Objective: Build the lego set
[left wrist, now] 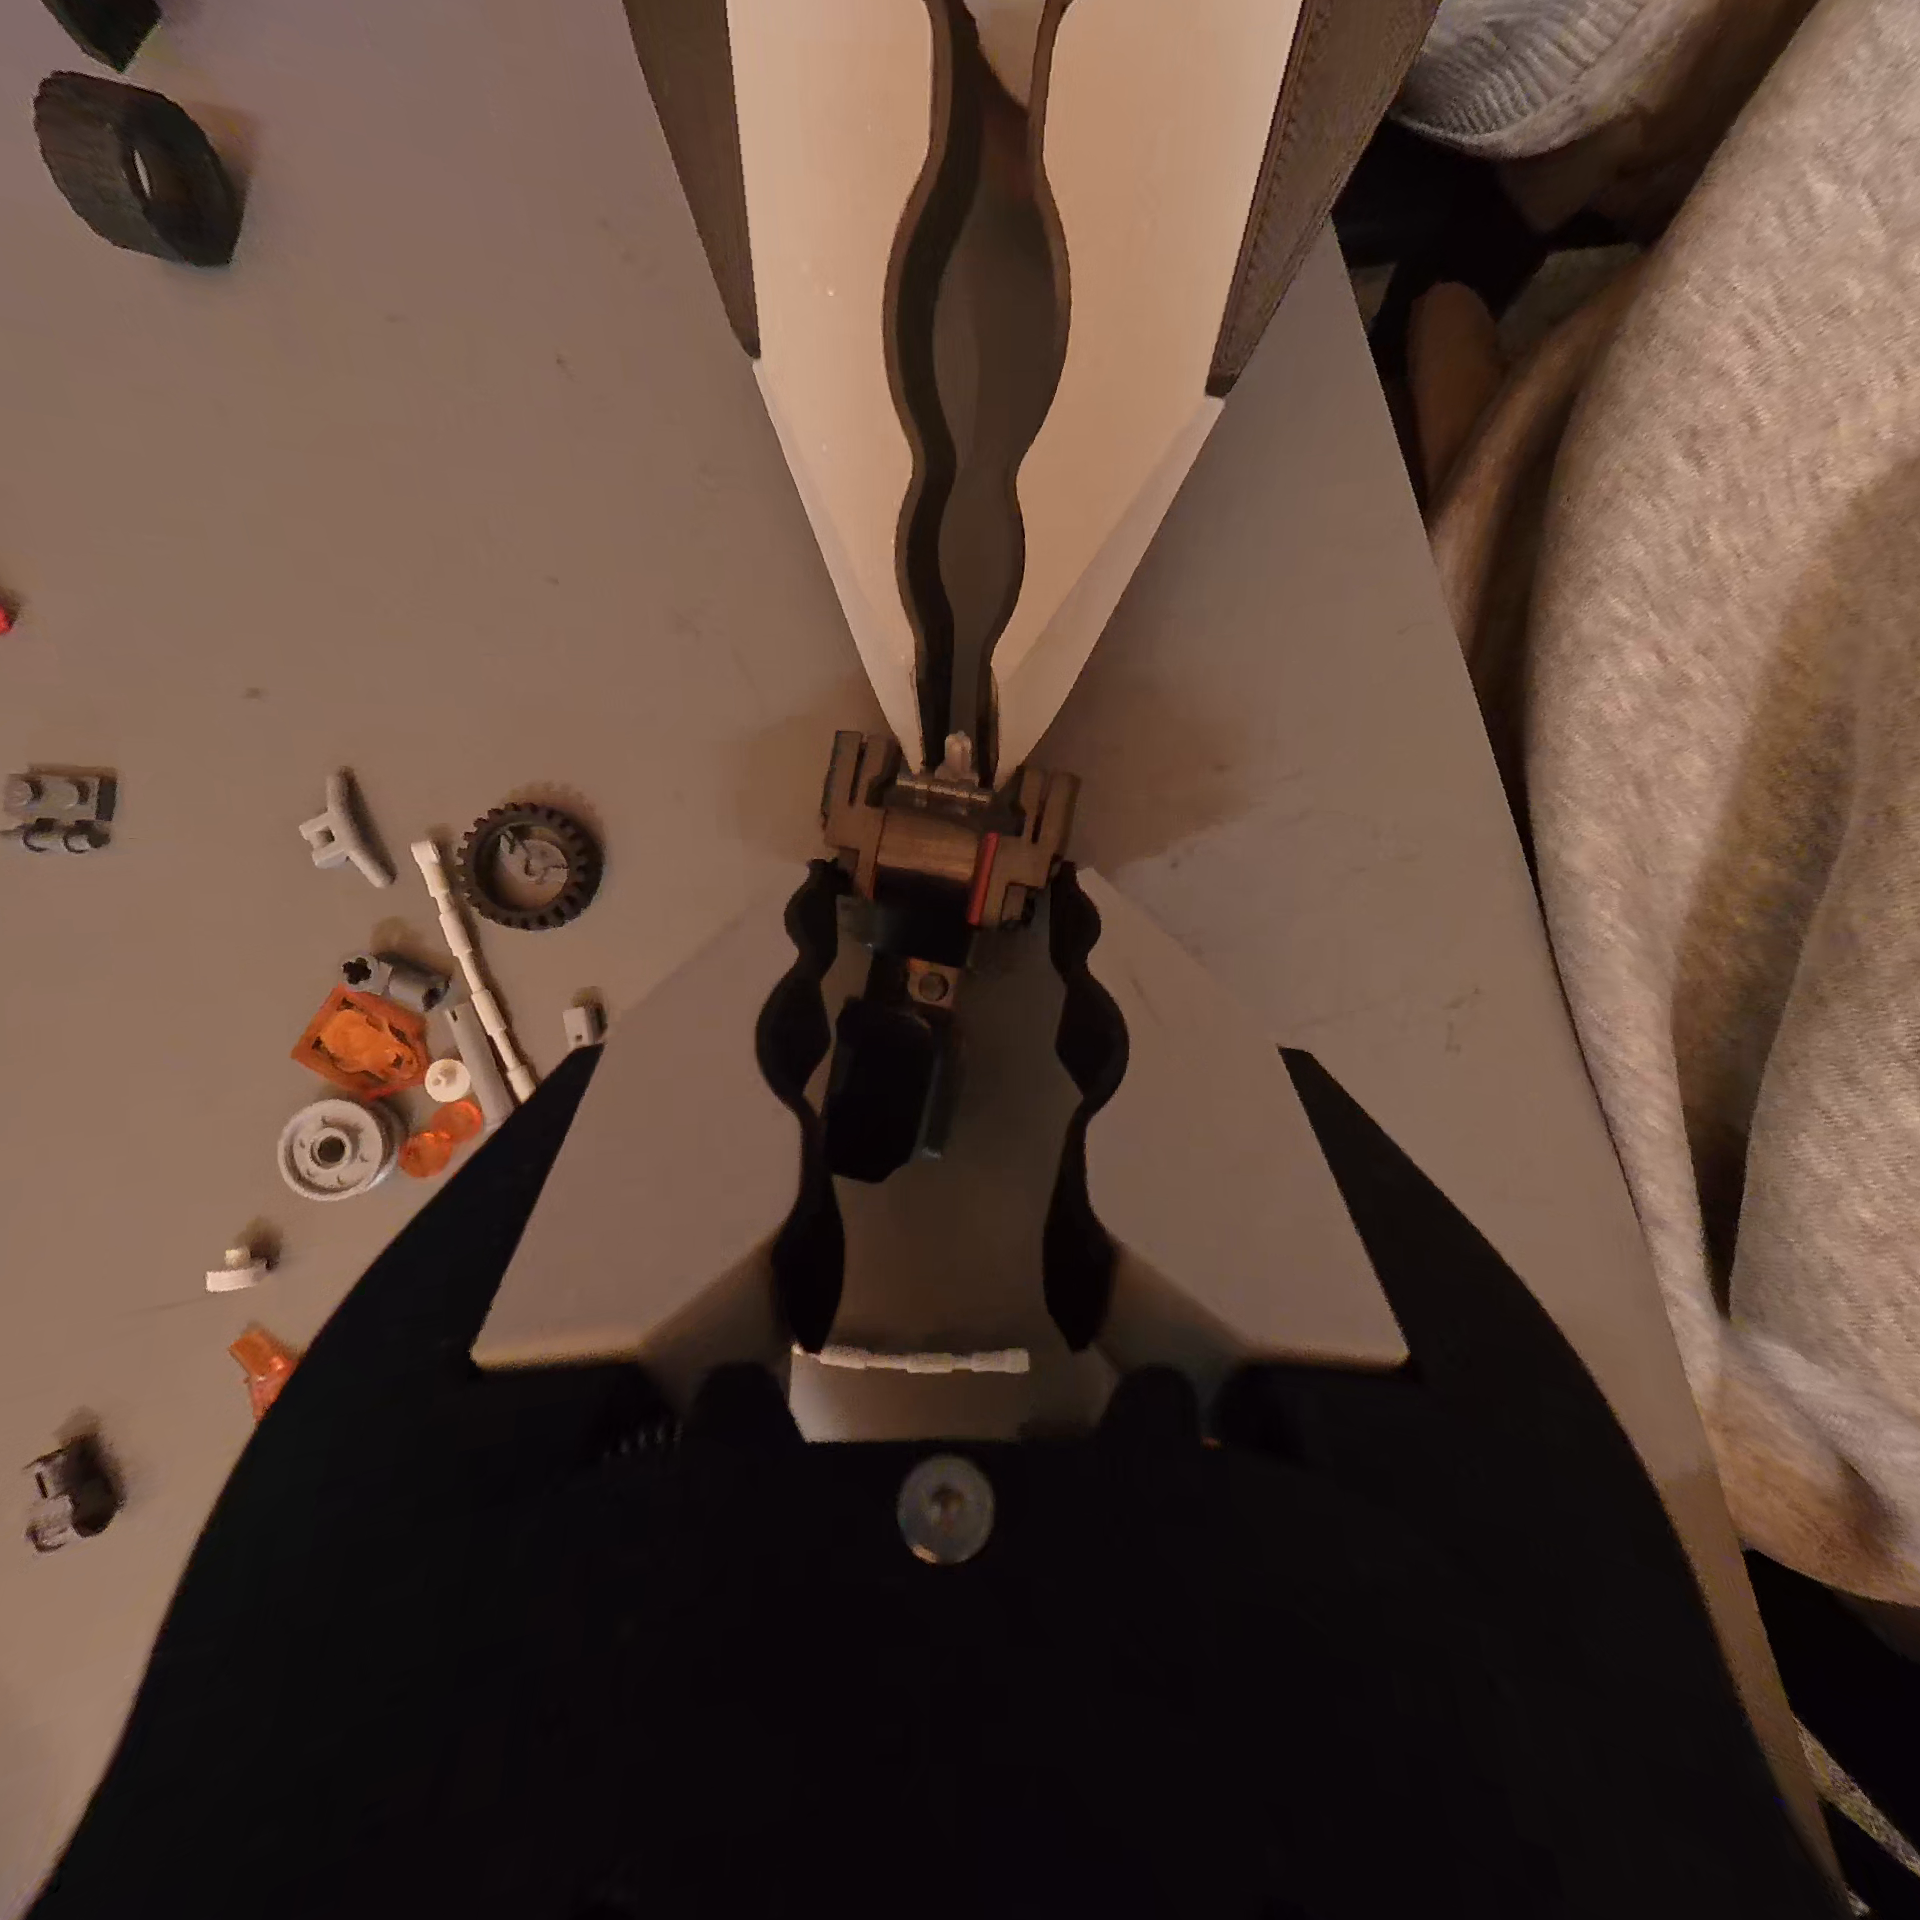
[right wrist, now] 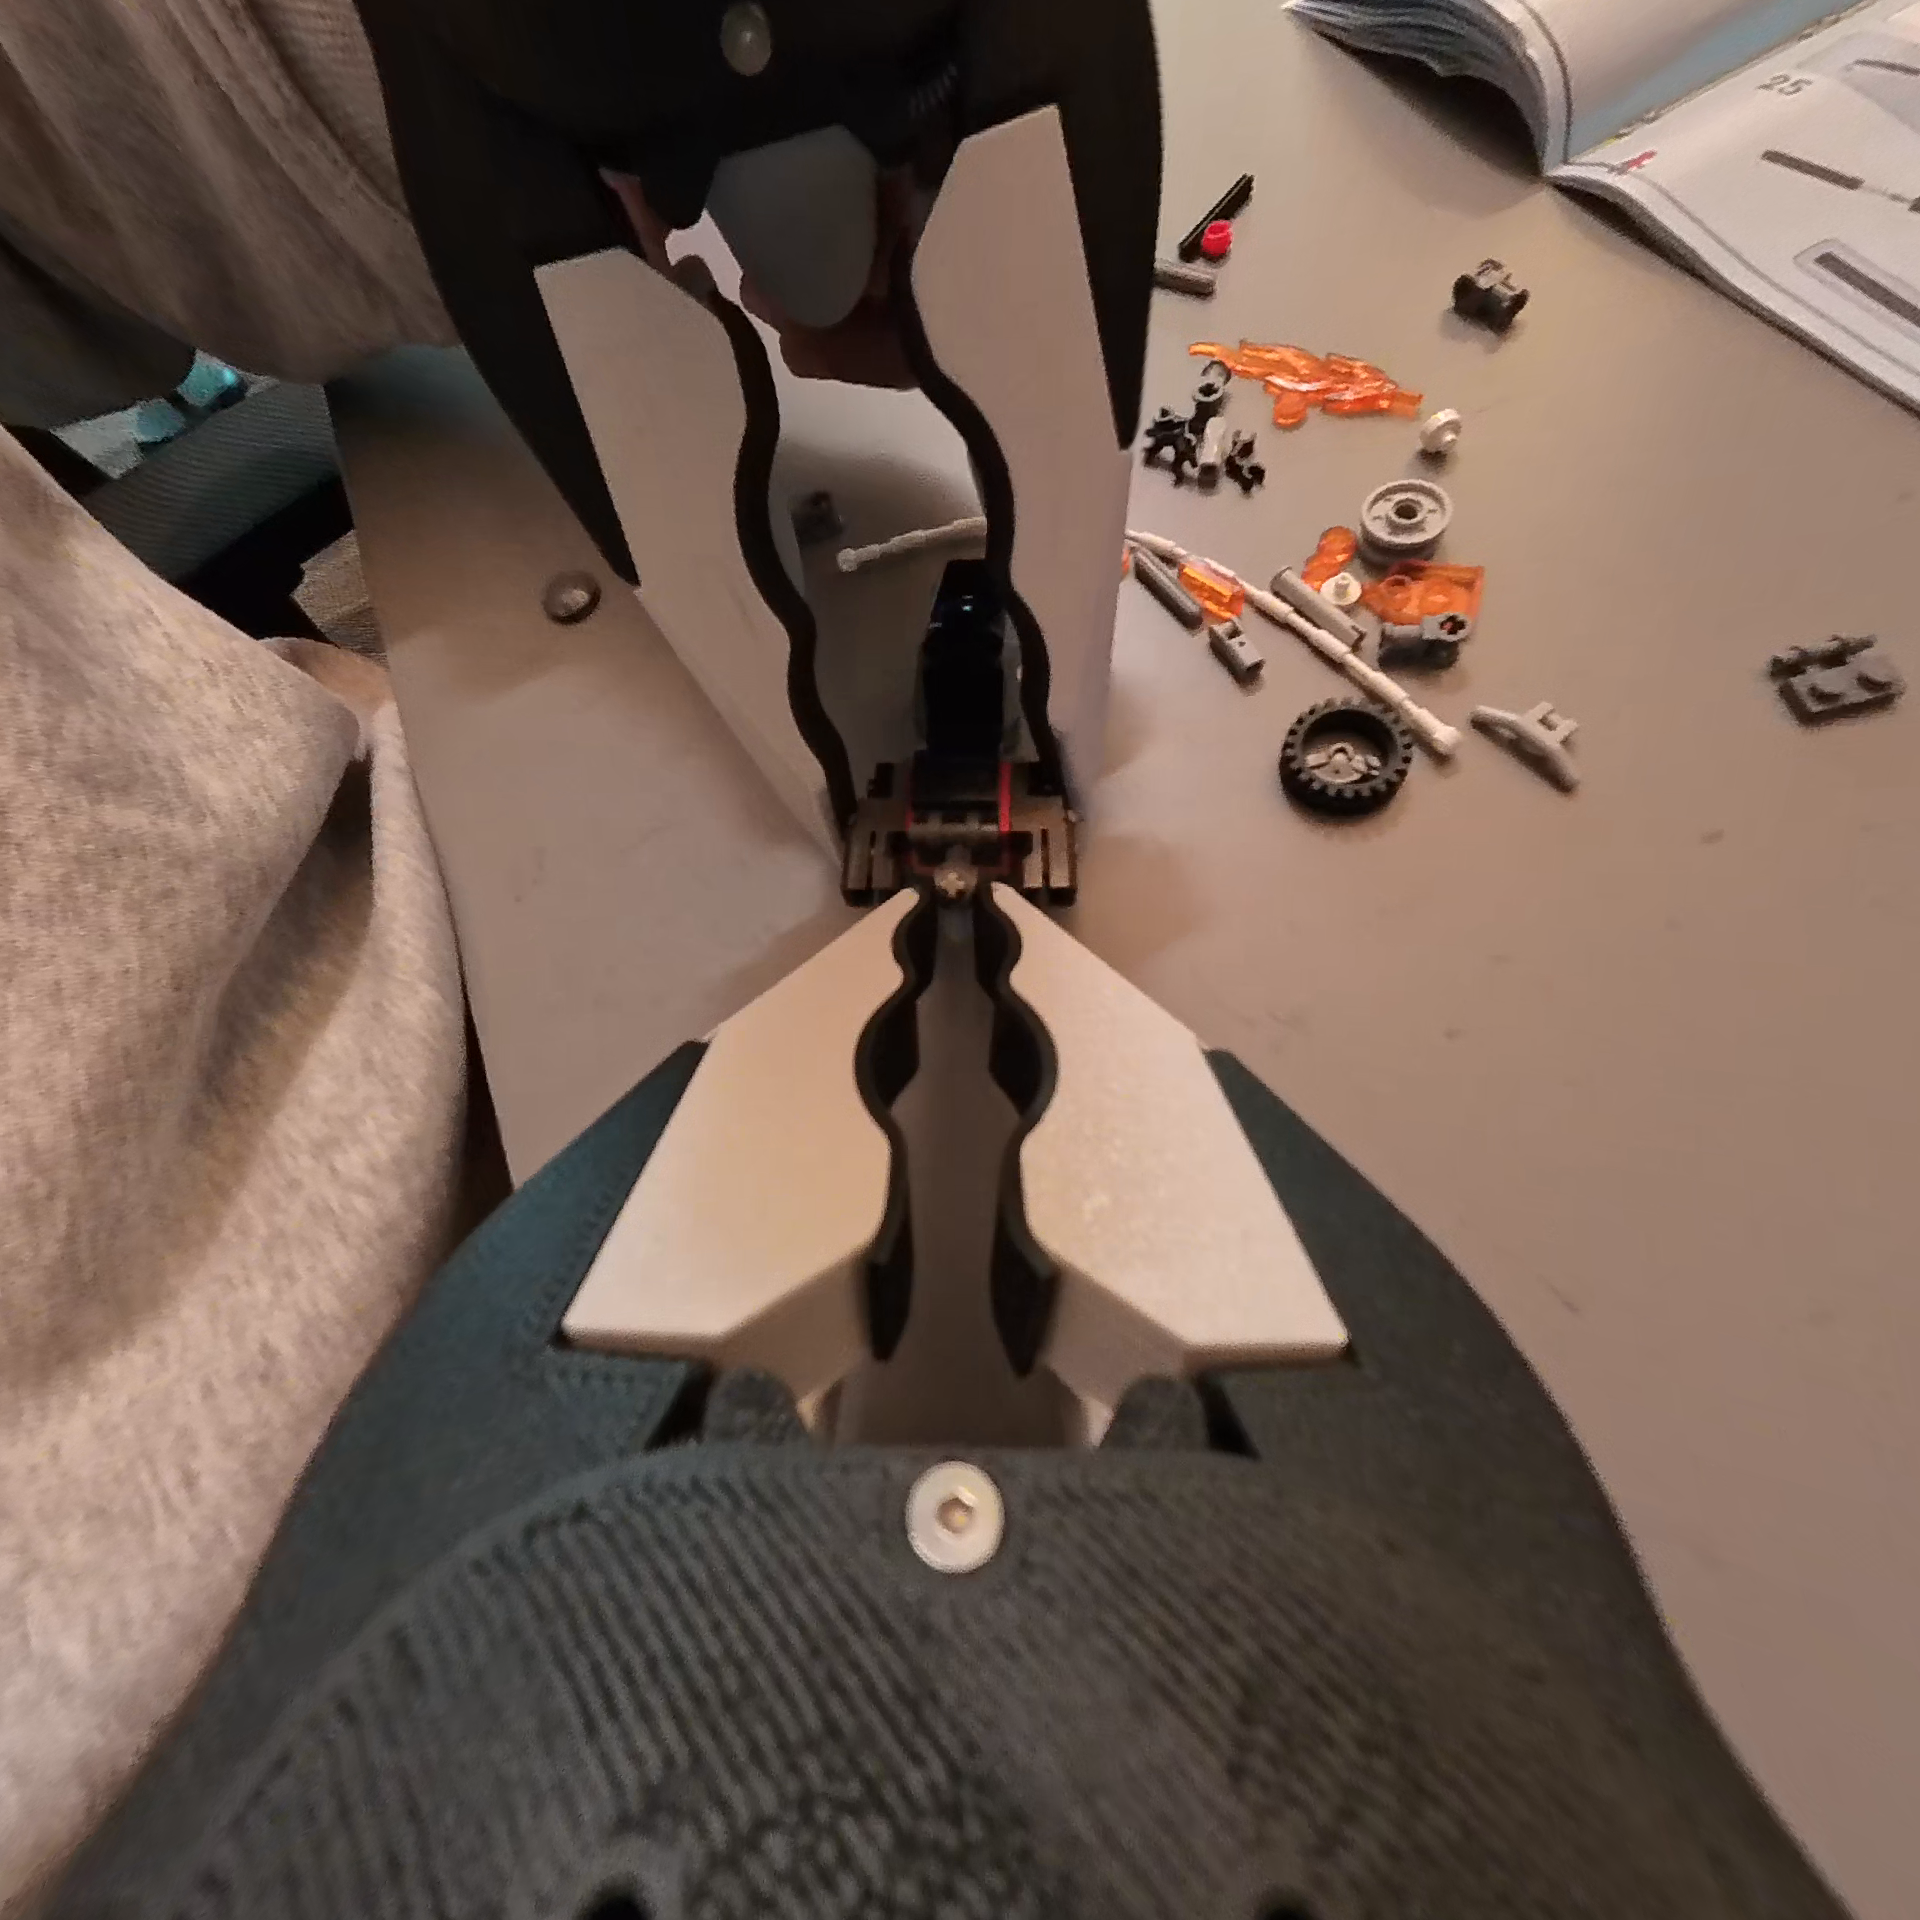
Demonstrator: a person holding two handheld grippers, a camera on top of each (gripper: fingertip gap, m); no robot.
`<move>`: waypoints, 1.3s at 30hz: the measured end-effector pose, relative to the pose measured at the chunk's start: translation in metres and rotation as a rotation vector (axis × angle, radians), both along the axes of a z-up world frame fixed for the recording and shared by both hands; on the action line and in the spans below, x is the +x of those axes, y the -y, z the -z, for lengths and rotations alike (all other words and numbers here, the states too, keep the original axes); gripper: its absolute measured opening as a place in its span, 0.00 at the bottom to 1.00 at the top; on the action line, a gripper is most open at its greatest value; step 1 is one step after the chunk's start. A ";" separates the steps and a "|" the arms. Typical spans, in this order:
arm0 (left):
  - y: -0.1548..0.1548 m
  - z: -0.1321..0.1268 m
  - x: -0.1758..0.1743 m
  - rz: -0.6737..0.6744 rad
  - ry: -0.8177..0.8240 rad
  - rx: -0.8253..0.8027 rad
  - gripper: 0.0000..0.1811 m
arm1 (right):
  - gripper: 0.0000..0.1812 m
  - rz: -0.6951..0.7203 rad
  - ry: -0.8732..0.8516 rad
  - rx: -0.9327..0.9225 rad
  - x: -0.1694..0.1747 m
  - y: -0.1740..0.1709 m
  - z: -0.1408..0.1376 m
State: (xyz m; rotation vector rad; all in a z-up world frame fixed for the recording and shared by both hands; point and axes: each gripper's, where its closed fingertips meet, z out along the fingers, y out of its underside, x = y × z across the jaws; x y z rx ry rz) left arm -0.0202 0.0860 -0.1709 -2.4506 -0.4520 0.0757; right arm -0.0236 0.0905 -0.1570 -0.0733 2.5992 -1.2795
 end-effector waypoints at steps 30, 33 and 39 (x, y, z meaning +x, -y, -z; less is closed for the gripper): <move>0.000 -0.001 0.006 -0.079 0.036 0.097 0.23 | 0.08 0.022 -0.164 -0.042 -0.003 -0.003 -0.004; 0.000 -0.002 0.006 -0.096 0.056 0.129 0.23 | 0.09 0.014 -0.137 -0.092 -0.003 -0.006 -0.013; -0.001 -0.007 0.005 -0.164 0.164 0.225 0.24 | 0.09 -0.005 -0.162 -0.197 -0.005 -0.011 -0.029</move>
